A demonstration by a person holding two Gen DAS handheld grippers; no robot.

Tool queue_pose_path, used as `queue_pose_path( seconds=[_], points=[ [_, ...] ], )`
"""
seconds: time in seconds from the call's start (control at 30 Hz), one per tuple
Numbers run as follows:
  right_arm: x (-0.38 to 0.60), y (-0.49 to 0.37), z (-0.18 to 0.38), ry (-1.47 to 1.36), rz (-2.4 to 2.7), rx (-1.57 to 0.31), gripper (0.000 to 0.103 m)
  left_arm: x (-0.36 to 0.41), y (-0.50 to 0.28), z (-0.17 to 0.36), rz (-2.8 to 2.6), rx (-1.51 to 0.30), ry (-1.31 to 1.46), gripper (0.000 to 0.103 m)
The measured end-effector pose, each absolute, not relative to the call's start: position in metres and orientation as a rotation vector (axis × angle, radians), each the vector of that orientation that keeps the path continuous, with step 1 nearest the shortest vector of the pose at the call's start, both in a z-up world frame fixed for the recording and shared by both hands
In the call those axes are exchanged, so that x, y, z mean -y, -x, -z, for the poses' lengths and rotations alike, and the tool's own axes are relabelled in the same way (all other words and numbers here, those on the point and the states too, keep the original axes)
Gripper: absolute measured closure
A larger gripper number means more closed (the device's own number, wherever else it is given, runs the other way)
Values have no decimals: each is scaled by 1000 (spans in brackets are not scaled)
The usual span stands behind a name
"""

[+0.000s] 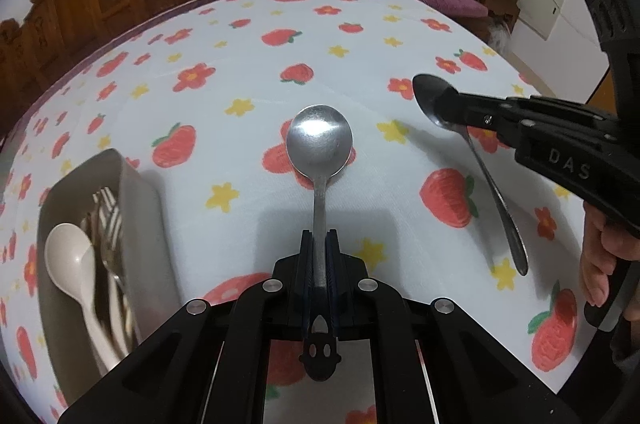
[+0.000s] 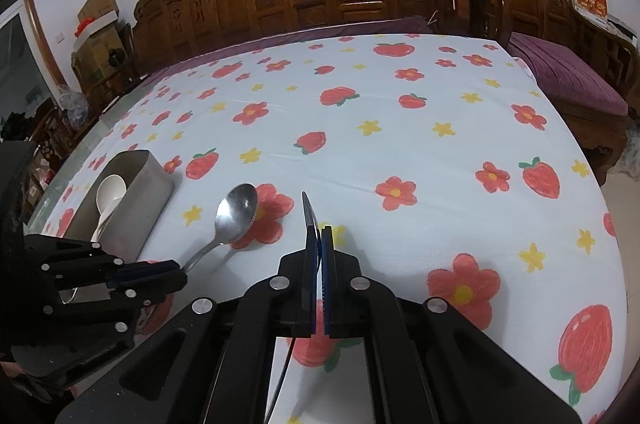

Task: Organize utensils
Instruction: 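Lift the steel spoon with the left gripper and carry it over the tray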

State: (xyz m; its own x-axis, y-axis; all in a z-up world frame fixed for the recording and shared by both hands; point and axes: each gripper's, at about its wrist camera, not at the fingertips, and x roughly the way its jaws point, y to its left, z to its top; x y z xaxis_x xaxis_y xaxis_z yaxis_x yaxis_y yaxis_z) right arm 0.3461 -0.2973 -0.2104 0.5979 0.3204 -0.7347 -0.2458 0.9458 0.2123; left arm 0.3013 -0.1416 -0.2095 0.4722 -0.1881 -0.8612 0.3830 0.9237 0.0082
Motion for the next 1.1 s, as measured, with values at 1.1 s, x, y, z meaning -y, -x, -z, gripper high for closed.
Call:
queue_pose_path(
  seconds=[1.1],
  points=[
    [214,-289,151,-21,-428,-786,101,30,-256,131,245,-889,-103,97]
  ],
)
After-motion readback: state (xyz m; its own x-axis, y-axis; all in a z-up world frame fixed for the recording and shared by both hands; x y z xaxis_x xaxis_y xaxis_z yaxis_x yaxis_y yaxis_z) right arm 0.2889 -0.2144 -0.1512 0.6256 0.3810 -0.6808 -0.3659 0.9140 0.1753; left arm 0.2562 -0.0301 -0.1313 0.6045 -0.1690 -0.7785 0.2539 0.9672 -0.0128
